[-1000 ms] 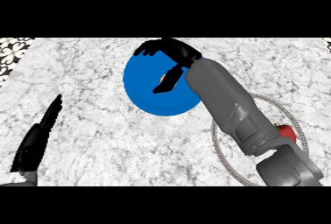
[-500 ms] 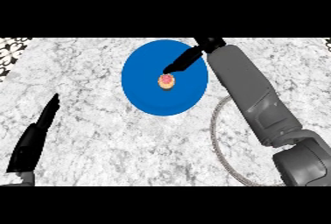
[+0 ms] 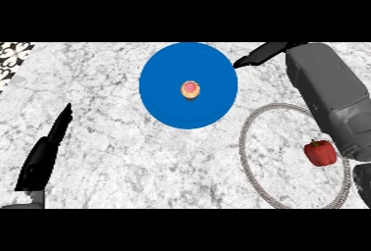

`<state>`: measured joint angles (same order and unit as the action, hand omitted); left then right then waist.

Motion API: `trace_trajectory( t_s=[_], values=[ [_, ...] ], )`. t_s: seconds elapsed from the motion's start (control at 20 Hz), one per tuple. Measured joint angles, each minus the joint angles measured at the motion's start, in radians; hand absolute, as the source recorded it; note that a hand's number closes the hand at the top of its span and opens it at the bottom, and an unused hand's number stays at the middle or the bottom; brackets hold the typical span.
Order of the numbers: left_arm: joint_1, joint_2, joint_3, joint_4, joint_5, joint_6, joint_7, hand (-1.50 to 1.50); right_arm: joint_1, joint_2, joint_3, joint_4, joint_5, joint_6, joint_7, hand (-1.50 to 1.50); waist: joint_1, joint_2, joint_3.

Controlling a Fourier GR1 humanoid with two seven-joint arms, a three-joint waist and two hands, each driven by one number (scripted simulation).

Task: Pick the cupcake from the placemat and place it in the plate

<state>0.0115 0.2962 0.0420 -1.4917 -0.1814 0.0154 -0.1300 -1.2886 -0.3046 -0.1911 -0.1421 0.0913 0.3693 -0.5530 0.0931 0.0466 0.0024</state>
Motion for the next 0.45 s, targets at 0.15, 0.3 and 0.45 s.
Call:
trace_trajectory(
  t_s=[0.15, 0.3, 0.45],
  values=[
    [-0.001, 0.001, -0.002, 0.004, 0.000, -0.005, -0.009, 0.00, 0.022, -0.052, 0.003, -0.001, 0.008, 0.043, -0.046, -1.50, 0.011, 0.006, 0.001],
    [-0.013, 0.004, -0.003, 0.000, -0.001, -0.009, -0.006, 0.00, 0.044, -0.082, 0.007, 0.001, 0.018, 0.065, -0.087, -1.50, 0.018, 0.009, 0.001],
    [-0.023, 0.007, -0.003, 0.002, 0.000, -0.015, -0.003, 0.00, 0.047, -0.114, 0.007, 0.007, 0.022, 0.078, -0.092, -1.50, 0.028, 0.014, 0.002]
  ],
)
